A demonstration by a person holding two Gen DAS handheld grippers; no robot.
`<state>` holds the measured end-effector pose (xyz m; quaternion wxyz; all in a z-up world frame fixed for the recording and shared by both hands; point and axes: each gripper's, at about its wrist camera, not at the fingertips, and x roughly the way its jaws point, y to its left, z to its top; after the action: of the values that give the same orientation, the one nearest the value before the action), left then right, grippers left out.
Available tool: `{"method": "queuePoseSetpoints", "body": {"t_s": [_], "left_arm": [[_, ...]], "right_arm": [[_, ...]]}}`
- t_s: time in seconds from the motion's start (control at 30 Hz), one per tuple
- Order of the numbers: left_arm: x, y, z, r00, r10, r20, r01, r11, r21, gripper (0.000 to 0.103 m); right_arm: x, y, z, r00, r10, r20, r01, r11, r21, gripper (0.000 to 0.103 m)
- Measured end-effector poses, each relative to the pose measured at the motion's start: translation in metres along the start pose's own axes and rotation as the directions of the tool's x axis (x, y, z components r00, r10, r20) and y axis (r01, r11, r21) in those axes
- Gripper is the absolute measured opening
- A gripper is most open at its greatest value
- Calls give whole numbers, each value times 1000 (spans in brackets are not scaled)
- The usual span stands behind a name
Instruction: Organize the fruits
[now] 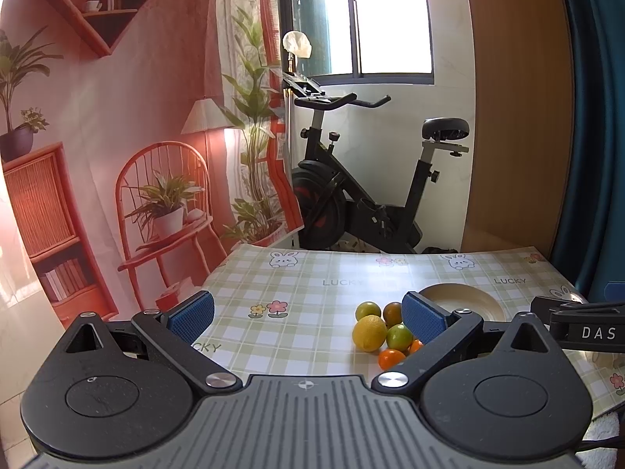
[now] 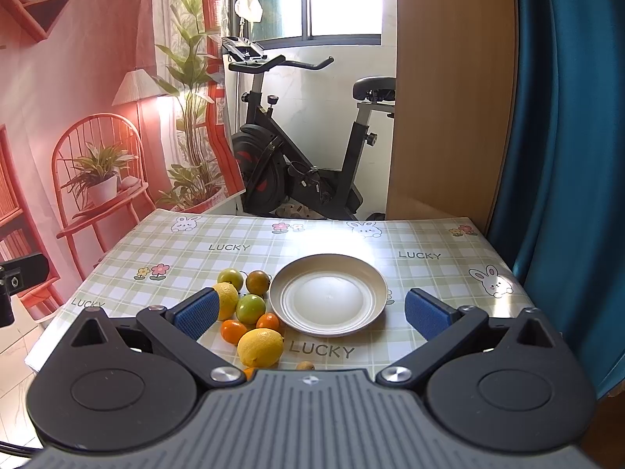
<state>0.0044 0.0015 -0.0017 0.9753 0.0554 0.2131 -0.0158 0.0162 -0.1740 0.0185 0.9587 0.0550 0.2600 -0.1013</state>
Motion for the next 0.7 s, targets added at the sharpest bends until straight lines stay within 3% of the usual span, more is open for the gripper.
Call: {"method": "queuePoseSetpoints", "body": {"t_s": [0.7], "left_arm": [[0,0,0,1000,-4,-4,4,1000,0,103]], "right_arm": [[-1,1,0,1000,-1,-1,1,1000,0,103]]}}
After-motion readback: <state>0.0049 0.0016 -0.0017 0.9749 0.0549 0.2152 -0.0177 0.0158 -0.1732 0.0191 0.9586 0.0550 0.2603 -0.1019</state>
